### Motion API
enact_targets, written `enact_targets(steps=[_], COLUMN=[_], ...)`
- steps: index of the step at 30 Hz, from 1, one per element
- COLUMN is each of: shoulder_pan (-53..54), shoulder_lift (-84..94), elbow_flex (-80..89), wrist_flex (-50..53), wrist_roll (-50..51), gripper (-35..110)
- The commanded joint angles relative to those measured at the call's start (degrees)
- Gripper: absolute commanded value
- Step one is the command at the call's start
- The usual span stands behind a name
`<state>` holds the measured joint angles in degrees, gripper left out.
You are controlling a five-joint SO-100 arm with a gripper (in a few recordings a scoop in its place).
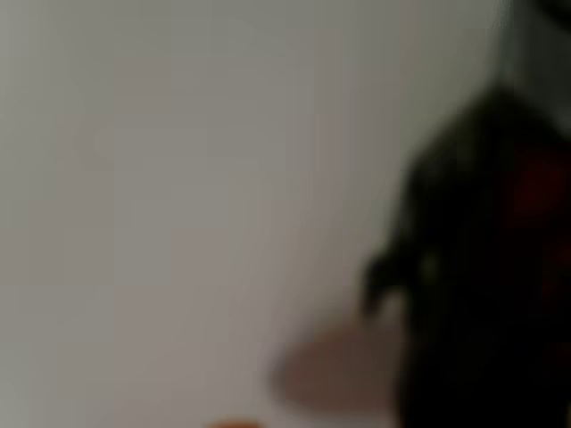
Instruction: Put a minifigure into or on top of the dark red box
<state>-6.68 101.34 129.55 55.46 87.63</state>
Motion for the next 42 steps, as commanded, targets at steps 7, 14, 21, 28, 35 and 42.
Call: enact_targets(steps=[7, 14, 21, 28, 35, 42], shoulder_pan=[-0.97, -0.35, 0.0, -0.09, 0.35, 10.72], shoulder_lift=[-2.46, -3.87, -5.36, -5.54, -4.04, 11.43], elbow_flex=[-2.99, -3.34, -3.34, -3.34, -5.1, -12.92], wrist_flex=[-1.32, -2.02, -3.34, -4.04, -1.23, 12.39], wrist_roll=[1.05, 0.7, -0.26, -0.18, -3.34, -24.87], gripper=[22, 20, 11, 1, 0, 0])
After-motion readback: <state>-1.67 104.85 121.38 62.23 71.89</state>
